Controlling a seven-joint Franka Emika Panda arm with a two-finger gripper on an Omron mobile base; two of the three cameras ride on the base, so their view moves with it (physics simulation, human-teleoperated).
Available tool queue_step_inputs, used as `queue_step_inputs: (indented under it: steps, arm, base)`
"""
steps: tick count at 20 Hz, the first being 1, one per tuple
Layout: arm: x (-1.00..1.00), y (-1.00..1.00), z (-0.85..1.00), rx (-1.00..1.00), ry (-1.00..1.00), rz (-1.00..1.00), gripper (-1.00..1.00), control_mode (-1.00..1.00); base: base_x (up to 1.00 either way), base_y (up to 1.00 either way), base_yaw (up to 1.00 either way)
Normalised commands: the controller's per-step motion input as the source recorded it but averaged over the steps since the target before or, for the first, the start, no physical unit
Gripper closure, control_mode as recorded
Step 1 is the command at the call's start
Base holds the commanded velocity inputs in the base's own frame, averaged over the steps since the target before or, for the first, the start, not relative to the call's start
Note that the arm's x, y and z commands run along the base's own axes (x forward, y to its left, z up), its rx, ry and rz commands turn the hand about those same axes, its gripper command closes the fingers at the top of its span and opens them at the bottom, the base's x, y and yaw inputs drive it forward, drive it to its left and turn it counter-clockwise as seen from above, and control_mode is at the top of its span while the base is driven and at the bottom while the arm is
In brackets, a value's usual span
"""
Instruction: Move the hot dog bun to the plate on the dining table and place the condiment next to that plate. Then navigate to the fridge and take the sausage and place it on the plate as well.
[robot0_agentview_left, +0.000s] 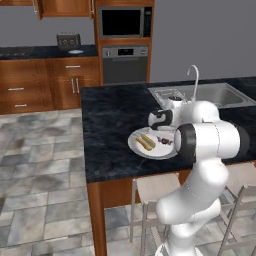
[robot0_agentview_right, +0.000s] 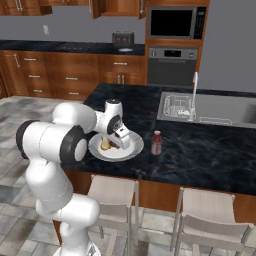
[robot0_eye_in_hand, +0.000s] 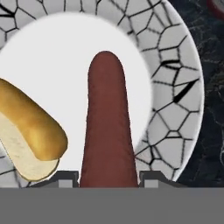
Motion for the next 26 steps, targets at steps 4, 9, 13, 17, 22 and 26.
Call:
queue_step_inputs:
  steps: [4, 9, 13, 17, 22, 26]
  arm:
    - [0.26, 0.0, -0.34, -0.06, -0.01, -0.05, 1.0, -1.0]
    - [0.27, 0.0, -0.29, -0.04, 0.0, -0.04, 1.0, -1.0]
    - [0.29, 0.0, -0.21, -0.02, 0.0, -0.02, 1.0, -1.0]
    - [0.14, 0.0, -0.34, -0.01, 0.0, 0.0, 1.0, -1.0]
    - [0.0, -0.06, -0.31, 0.0, 0.0, 0.0, -1.0, -1.0]
    - [-0.3, -0.21, -0.01, 0.0, -0.08, 0.0, -1.0, -1.0]
  base:
    - [0.0, 0.0, 0.0]
    - [0.0, 0.0, 0.0]
    - [0.0, 0.0, 0.0]
    - [0.0, 0.0, 0.0]
    - [0.0, 0.0, 0.0]
    - [0.0, 0.0, 0.0]
